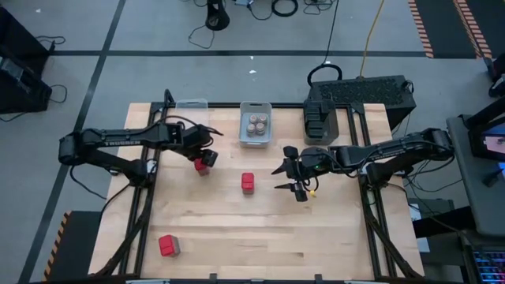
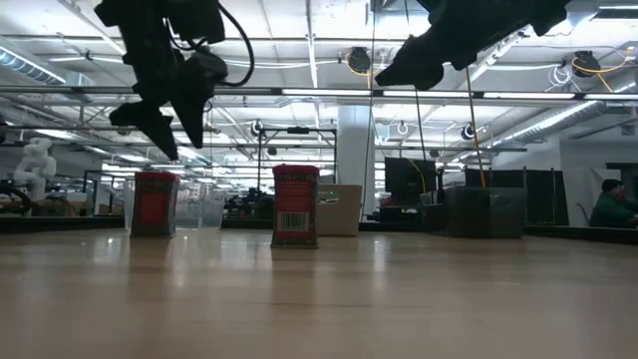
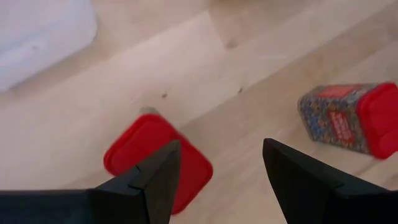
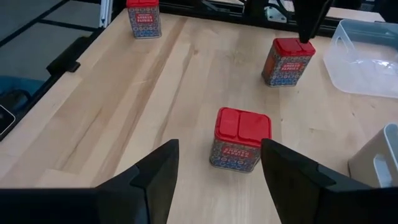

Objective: Sort spices by type
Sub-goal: Put the top left red seasoning can into the transparent bin

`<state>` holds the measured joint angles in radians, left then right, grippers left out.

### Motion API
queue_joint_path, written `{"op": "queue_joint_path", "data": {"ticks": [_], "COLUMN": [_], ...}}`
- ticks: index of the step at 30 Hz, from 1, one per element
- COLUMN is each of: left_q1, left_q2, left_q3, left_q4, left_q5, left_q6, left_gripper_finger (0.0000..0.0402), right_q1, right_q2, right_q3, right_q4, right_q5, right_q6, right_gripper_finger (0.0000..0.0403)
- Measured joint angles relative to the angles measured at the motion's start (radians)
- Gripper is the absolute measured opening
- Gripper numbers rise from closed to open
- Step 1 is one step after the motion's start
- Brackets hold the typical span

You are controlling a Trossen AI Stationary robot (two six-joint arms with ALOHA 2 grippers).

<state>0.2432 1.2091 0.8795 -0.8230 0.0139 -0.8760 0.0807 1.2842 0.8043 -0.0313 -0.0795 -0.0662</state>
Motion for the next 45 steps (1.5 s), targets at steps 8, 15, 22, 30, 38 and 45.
{"op": "queue_joint_path", "data": {"ticks": [8,15,22,30,38,45], "left_q1": [-0.001,-0.001,0.0,0.0,0.026,0.08], "left_q2": [0.0,0.001,0.001,0.001,0.002,0.002], "left_q3": [0.0,0.0,0.0,0.0,0.015,0.049], "left_q4": [0.059,0.067,0.067,0.067,0.079,0.102], "left_q5": [-0.095,-0.15,-0.15,-0.125,-0.093,-0.089], "left_q6": [-0.028,-0.228,-0.269,-0.263,-0.319,-0.24], "left_gripper_finger": [0.0232,0.0235,0.028,0.0355,0.0368,0.0368], "right_q1": [0.015,0.019,0.019,0.019,0.019,0.019], "right_q2": [0.0,0.0,0.0,0.0,0.0,0.0], "right_q3": [0.0,0.0,0.0,0.0,0.0,0.0], "right_q4": [-0.065,-0.072,-0.06,-0.054,-0.049,-0.054], "right_q5": [0.0,0.0,0.0,0.0,0.0,0.0], "right_q6": [-0.025,-0.053,-0.054,-0.051,-0.05,-0.05], "right_gripper_finger": [0.021,0.021,0.021,0.021,0.021,0.021]}}
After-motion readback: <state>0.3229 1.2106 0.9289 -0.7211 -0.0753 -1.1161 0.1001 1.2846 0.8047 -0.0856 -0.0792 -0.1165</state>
